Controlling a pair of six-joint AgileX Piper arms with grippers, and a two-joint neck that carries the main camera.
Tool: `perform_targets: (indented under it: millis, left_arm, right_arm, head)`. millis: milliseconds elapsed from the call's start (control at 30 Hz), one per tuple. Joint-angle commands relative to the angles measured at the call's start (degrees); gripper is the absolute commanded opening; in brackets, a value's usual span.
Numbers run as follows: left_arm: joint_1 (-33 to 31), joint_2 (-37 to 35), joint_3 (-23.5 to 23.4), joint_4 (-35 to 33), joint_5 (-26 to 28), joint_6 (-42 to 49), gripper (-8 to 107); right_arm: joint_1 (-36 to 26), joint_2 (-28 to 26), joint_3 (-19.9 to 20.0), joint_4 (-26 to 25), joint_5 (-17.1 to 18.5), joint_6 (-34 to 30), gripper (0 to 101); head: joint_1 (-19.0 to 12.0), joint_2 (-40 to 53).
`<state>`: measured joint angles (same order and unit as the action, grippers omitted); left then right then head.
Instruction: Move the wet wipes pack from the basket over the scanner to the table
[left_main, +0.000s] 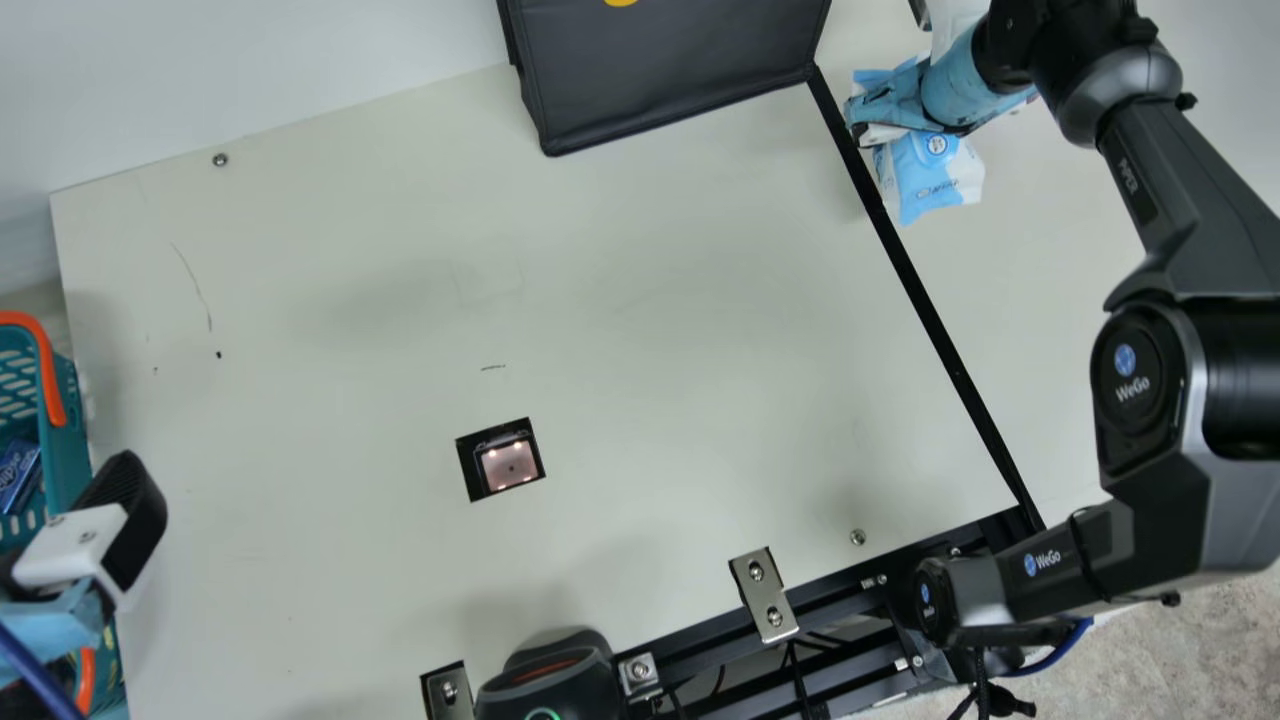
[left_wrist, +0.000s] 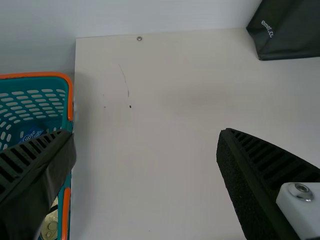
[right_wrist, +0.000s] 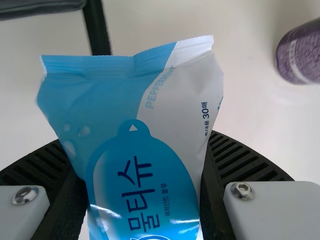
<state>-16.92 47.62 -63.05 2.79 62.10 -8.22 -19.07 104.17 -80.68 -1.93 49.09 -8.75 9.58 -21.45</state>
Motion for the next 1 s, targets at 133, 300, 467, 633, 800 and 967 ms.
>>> perform_targets:
  millis: [133,300,467,633,800,967]
  left_arm:
    - [0.00,0.00,0.00,0.00,0.00,0.00,90]
    - [0.00,0.00,0.00,0.00,0.00,0.00,90]
    - [0.00,0.00,0.00,0.00,0.00,0.00,90]
    - [0.00,0.00,0.00,0.00,0.00,0.00,90]
    - [0.00,0.00,0.00,0.00,0.00,0.00,90]
    - [0.00,0.00,0.00,0.00,0.00,0.00,90]
  right_arm:
    - [-0.59,5.55,-4.69,-0.98,-0.11,-0.27,0]
    - [-1.12,9.29,-8.07,-1.76,0.29,-1.33,0]
    - [-1.56,12.14,-10.50,-2.62,0.44,-2.75,3]
    - [-1.94,13.84,-12.01,-2.49,0.55,-4.18,20]
    - [-2.16,14.68,-12.64,-2.30,0.39,-5.30,37]
    - [-2.20,15.02,-12.63,-2.26,0.10,-6.19,53]
  head:
    - [-1.66,-0.13]
    - [-1.66,-0.13]
    - [-1.66,-0.13]
    - [-1.66,-0.13]
    - [-1.66,-0.13]
    - [-1.66,-0.13]
